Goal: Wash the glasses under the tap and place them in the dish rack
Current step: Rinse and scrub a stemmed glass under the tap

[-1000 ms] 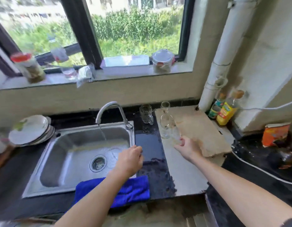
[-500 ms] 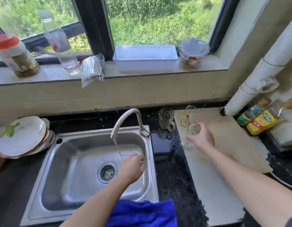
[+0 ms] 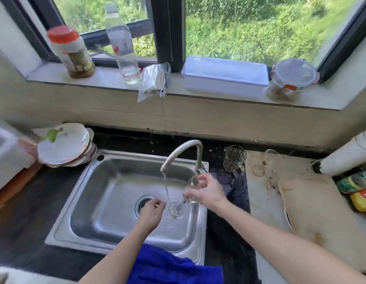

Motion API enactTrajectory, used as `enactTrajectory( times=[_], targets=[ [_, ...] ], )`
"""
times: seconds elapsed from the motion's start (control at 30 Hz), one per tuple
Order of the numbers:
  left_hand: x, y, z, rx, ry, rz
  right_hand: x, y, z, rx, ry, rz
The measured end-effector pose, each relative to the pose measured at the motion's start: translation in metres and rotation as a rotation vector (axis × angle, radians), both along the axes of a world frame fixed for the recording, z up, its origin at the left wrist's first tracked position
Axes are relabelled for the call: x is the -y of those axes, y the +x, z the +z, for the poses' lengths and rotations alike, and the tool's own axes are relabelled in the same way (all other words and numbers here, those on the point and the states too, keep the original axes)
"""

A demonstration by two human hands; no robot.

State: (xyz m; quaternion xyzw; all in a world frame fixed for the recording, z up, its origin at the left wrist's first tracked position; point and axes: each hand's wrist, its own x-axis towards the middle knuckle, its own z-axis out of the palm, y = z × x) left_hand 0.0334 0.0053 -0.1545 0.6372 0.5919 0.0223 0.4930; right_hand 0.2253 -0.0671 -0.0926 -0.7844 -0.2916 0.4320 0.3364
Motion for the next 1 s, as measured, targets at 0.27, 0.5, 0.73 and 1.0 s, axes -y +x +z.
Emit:
enactTrajectory(
  times=[0.27, 0.5, 0.73, 1.0],
  targets=[
    [-0.031, -0.049, -0.026, 0.35, -0.533, 0.576, -0.064, -0.066, -0.018, -0.29, -0.14, -0.017],
    [-0.062, -0.068, -0.064, 0.504, -0.663, 0.728, -0.093, -0.094, -0.041, -0.31, -0.251, -0.124],
    [-0.096, -0.065, -0.07, 0.37, -0.975, 0.418, -0.086, -0.081, -0.04, -0.269, -0.128, 0.083],
    [-0.102, -0.062, -0.071, 0.513, -0.761, 0.505, -0.09, -0.079, -0.04, -0.249, -0.108, -0.011]
  ],
)
